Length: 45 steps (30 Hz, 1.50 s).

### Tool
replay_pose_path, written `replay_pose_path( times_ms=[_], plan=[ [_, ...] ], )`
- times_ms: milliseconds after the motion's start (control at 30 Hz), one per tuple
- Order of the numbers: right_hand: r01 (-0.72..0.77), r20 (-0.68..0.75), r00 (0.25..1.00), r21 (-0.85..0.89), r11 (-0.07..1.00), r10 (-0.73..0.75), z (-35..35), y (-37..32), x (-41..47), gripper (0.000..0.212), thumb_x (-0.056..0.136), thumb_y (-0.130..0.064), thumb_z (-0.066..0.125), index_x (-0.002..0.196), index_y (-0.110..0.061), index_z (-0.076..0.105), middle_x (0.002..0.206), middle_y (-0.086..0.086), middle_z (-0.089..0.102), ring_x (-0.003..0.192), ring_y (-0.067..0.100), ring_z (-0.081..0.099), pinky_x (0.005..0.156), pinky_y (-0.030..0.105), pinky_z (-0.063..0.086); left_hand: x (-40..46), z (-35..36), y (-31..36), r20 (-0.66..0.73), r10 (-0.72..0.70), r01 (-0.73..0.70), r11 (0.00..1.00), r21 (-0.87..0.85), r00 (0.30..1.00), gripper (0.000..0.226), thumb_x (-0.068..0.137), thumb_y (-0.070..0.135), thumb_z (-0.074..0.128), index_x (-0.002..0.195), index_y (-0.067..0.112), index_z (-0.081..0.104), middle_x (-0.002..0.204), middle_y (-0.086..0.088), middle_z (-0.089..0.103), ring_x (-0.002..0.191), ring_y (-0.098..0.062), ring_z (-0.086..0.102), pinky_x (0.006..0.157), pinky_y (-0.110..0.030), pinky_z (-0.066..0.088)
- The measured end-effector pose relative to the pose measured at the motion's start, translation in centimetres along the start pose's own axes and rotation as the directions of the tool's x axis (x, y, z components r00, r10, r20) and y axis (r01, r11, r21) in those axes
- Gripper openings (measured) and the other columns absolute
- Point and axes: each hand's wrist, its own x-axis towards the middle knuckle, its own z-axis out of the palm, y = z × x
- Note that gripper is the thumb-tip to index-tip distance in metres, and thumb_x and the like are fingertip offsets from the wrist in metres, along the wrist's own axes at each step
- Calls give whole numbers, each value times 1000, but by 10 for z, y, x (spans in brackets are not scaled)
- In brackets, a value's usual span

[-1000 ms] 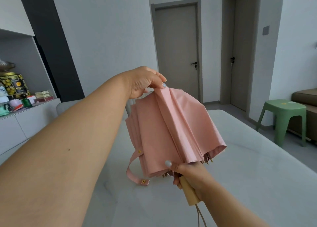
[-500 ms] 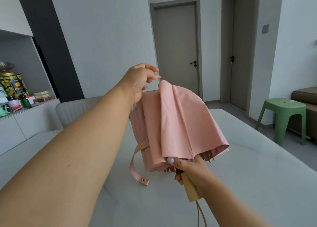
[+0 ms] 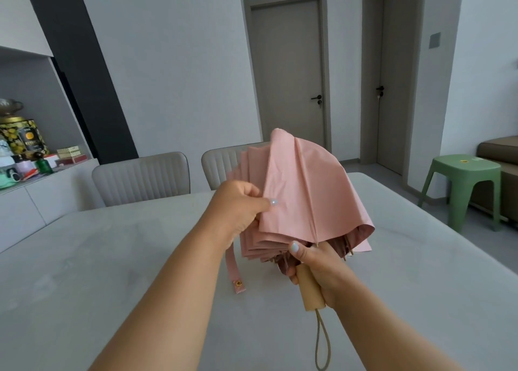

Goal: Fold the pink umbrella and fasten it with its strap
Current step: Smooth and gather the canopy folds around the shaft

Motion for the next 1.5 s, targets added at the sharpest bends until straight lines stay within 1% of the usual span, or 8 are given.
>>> replay_pose_path(
  times_ms=[133, 333, 433, 567, 667, 900, 1167, 1500],
  plan=[
    [-43, -24, 999, 71, 997, 45, 1, 0, -2, 94, 33, -67, 86, 90, 5, 67, 56, 12, 58, 45, 18, 51, 44, 25, 41, -15, 13, -22, 40, -3, 1, 999, 42, 999, 21, 78, 10, 79, 67, 11, 61, 61, -7, 70, 54, -19, 65, 60, -33, 53],
    [-95, -72, 993, 37, 995, 97, 8, -3, -6, 51, 71, -37, 77, 95, 7, 68, 64, 15, 59, 46, 19, 50, 44, 26, 42, -15, 12, -23, 91, -32, 23, 995, 93, 995, 16, 78, 5, 78, 77, 6, 63, 61, -3, 70, 55, -14, 67, 54, -27, 55],
    [-114, -100, 989, -4, 993, 113, 8, -4, -6, 41, 72, -35, 77, 87, 2, 67, 64, 15, 58, 45, 18, 52, 45, 27, 44, -10, 3, -11, 143, -60, 31, 981, 192, 988, 22, 78, 18, 80, 90, 10, 62, 79, -8, 73, 68, -20, 70, 71, -40, 61],
    [-137, -115, 984, -23, 990, 133, 6, -6, -5, 34, 77, -31, 76, 81, -1, 63, 65, 15, 58, 45, 18, 53, 46, 28, 45, 25, -17, 16, -96, 141, -116, 968, 223, 985, 36, 75, 54, 66, 102, 34, 51, 95, 0, 68, 87, -24, 68, 83, -47, 57],
    [-128, -104, 987, -59, 990, 121, 7, -6, -6, 39, 76, -34, 77, 86, 1, 63, 68, 15, 60, 46, 18, 54, 47, 28, 46, 56, -30, 46, -136, 287, -254, 942, 218, 948, 12, 85, 42, 60, 94, 37, 55, 93, -1, 67, 91, -25, 68, 84, -48, 56],
    [-128, -111, 987, -95, 987, 117, 10, -8, -7, 31, 77, -29, 77, 88, -4, 61, 70, 12, 61, 44, 15, 56, 47, 27, 48, 94, -43, 91, 91, 260, -273, 847, 456, 961, 18, 89, 25, 67, 91, 8, 70, 91, -4, 65, 87, -20, 60, 77, -33, 54],
    [-117, -99, 989, -111, 987, 106, 9, -8, -7, 37, 75, -26, 79, 97, -2, 61, 73, 10, 62, 45, 16, 55, 46, 27, 48, 95, -51, 97, 275, 235, -360, 681, 638, 932, 26, 97, 32, 56, 95, 8, 67, 100, -2, 63, 96, -19, 56, 82, -30, 43],
    [-105, -3, 994, -134, 985, 106, 13, -9, -9, 44, 66, -27, 81, 98, -8, 57, 70, 2, 65, 47, 14, 56, 46, 27, 48, 101, -61, 89, 258, 211, -308, 846, 434, 943, 27, 101, 29, 49, 81, 16, 62, 91, 3, 59, 93, -15, 52, 76, -27, 46]
  ],
)
